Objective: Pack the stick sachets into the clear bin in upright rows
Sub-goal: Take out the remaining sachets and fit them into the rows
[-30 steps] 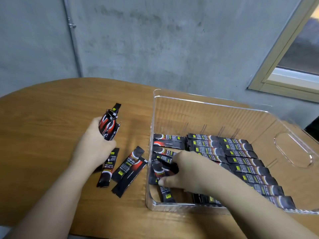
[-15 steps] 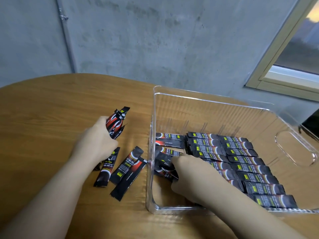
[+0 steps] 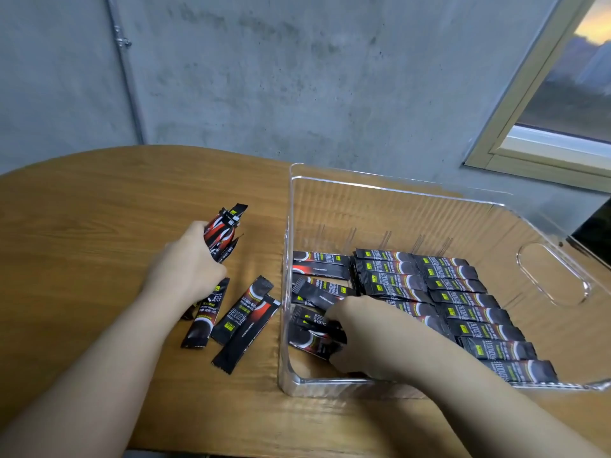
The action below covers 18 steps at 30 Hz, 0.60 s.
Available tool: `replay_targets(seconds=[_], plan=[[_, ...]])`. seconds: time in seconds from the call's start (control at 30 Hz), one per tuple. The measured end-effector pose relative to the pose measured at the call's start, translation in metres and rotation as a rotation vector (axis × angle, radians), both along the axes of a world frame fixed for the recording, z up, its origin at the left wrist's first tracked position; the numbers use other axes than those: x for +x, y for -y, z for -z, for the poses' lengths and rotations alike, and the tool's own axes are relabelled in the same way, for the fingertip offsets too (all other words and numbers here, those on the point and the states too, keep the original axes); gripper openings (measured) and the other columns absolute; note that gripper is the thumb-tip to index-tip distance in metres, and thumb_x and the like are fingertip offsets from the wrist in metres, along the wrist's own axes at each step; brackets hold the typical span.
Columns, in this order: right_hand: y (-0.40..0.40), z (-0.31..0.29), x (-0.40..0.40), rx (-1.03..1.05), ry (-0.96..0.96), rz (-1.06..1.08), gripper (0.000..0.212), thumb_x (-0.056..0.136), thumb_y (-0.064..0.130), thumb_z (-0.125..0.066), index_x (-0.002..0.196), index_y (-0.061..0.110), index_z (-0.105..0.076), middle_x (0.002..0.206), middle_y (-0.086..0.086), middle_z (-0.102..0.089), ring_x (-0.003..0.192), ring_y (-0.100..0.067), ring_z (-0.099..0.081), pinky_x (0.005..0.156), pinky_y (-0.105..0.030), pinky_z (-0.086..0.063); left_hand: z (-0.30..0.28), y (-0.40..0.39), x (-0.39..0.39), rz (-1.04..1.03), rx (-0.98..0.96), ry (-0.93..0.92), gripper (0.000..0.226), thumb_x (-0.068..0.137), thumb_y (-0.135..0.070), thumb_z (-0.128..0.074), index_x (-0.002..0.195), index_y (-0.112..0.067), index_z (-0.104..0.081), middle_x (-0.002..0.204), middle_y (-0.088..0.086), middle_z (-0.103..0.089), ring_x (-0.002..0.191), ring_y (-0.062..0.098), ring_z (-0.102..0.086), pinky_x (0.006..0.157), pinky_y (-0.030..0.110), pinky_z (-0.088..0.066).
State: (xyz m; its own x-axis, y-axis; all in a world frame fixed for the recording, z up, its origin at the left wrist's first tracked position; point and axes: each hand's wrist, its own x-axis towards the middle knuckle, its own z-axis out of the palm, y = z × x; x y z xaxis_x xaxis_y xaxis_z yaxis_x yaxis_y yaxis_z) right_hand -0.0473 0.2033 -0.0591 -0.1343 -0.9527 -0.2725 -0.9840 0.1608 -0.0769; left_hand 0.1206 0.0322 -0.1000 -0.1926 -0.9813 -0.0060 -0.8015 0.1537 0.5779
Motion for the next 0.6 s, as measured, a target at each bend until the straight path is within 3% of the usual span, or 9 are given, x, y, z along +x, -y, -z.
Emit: replay_targets(seconds=[0.13,0.27,0.4,0.5,0.6], plan=[[0.001,-0.009,-0.007,-0.004,0.215,0.052,0.005,0.08,0.019,-0.063,0.078,0.015,-0.06,0.067,-0.002,-0.059,0.055,-0.018,-0.05,0.049,-0.028,-0.039,-0.001,0.0,0.0,-0.001,-0.006,0.004,0.067,0.074,-0.013,-0.069,0.132,-0.025,-0.039,0.084,0.003,-0.059,0.08,0.031,-0.06,0.075,0.04,-0.053],[0.004,-0.028,-0.037,-0.182,0.379,0.195,0.008,0.081,0.019,-0.068,0.076,0.024,-0.065,0.066,0.008,-0.063,0.053,-0.003,-0.052,0.051,-0.015,-0.041,0.001,0.002,0.0,-0.003,-0.01,0.014,0.069,0.073,-0.014,-0.069,0.134,-0.026,-0.039,0.092,0.005,-0.06,0.085,0.032,-0.059,0.077,0.039,-0.052],[0.011,-0.031,-0.052,-0.152,0.298,0.168,0.004,0.081,0.023,-0.07,0.08,0.023,-0.066,0.069,0.005,-0.062,0.061,-0.012,-0.054,0.055,-0.023,-0.04,0.002,0.004,0.0,0.0,0.0,0.02,0.07,0.073,-0.015,-0.07,0.134,-0.026,-0.038,0.093,0.005,-0.061,0.083,0.032,-0.06,0.077,0.04,-0.053],[0.024,-0.022,-0.046,-0.113,0.128,0.086,0.015,0.082,0.026,-0.069,0.082,0.014,-0.061,0.065,0.0,-0.053,0.063,-0.021,-0.051,0.052,-0.027,-0.036,0.003,0.004,0.0,-0.003,0.0,0.007,0.071,0.072,-0.016,-0.071,0.134,-0.027,-0.038,0.092,0.006,-0.061,0.081,0.032,-0.06,0.076,0.041,-0.054],[0.038,-0.014,-0.041,-0.104,0.031,0.043,0.028,0.082,0.029,-0.068,0.067,0.018,-0.047,0.065,-0.001,-0.05,0.067,-0.026,-0.051,0.051,-0.028,-0.034,0.004,0.004,0.001,-0.005,-0.002,0.005,0.07,0.071,-0.017,-0.071,0.132,-0.028,-0.038,0.09,0.004,-0.062,0.08,0.031,-0.061,0.076,0.04,-0.054]])
